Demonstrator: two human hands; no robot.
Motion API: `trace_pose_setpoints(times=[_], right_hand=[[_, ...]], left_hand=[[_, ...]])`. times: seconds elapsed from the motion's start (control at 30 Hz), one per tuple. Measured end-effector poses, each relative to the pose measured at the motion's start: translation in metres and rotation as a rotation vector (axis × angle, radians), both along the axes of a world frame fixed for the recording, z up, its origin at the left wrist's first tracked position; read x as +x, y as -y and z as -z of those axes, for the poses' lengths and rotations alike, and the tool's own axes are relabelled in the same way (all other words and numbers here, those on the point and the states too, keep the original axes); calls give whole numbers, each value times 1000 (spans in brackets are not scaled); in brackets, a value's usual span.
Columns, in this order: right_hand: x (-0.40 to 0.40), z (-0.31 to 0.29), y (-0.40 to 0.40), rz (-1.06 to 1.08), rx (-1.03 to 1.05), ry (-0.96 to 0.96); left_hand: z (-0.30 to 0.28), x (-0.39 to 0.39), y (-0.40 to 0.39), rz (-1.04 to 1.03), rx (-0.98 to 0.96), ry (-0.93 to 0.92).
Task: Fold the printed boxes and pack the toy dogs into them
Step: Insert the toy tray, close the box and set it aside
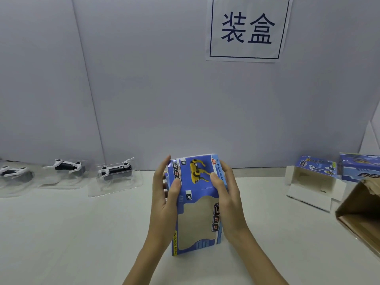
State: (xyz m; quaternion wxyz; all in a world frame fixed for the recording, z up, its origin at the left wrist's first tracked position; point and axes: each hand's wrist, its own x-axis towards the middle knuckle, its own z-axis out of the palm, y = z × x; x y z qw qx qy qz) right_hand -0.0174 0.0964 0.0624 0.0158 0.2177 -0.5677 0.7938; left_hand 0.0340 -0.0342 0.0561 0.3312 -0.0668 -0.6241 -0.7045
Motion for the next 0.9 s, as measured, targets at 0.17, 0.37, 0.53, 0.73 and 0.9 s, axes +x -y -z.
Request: trace_pose_setpoints(times=[0.17,0.37,0.53,0.73,0.9], right_hand=[[-2,-2,-12,-88,2,29],[-6,4,-14,-122,-33,129],[-6,5,-7,-21,-19,-14],[-9,8,-7,67,83,-166],[-10,10,-4,94,148,-187]], left_hand=[[-2,6,4,-71,-95,-34],[-6,6,3,76,98,33],[-4,2,7,40,123,-28],[7,2,10,-153,-288,-43],[10,0,14,-148,-328,-41]])
